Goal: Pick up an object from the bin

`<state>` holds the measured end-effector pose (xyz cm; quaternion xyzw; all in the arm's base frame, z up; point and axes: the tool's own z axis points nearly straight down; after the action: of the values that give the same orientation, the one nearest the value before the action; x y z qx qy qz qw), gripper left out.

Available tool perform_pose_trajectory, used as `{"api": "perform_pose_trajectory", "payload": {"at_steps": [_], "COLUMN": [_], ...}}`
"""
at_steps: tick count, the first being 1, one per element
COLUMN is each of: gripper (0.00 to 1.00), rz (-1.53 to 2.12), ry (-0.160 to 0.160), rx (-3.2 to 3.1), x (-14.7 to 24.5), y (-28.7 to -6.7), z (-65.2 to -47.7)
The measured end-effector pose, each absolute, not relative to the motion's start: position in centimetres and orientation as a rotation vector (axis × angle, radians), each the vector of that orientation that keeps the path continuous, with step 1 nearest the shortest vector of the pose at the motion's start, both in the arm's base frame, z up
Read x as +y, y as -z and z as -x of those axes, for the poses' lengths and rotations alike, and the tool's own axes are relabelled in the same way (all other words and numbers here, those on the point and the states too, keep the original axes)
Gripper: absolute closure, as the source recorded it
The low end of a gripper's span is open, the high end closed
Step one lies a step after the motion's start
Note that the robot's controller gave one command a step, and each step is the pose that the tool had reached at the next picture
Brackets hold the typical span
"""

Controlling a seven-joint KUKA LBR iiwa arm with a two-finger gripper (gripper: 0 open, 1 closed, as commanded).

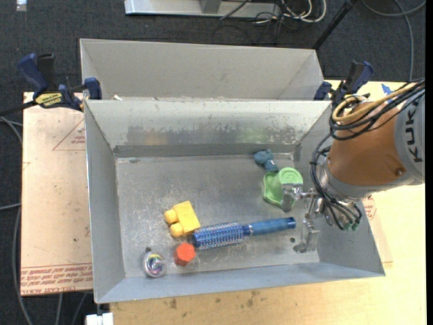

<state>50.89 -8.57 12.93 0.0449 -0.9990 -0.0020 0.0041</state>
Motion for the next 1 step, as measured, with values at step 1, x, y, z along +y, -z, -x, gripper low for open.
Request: {"api": "perform_pose_trajectory", "payload": {"at_steps": [1], "gripper": [0.0], "rz": [-0.214], "ry": [0.006], "rx": [-3.129], "x": [-4.93], "y": [-6.59], "z": [-51.84]}}
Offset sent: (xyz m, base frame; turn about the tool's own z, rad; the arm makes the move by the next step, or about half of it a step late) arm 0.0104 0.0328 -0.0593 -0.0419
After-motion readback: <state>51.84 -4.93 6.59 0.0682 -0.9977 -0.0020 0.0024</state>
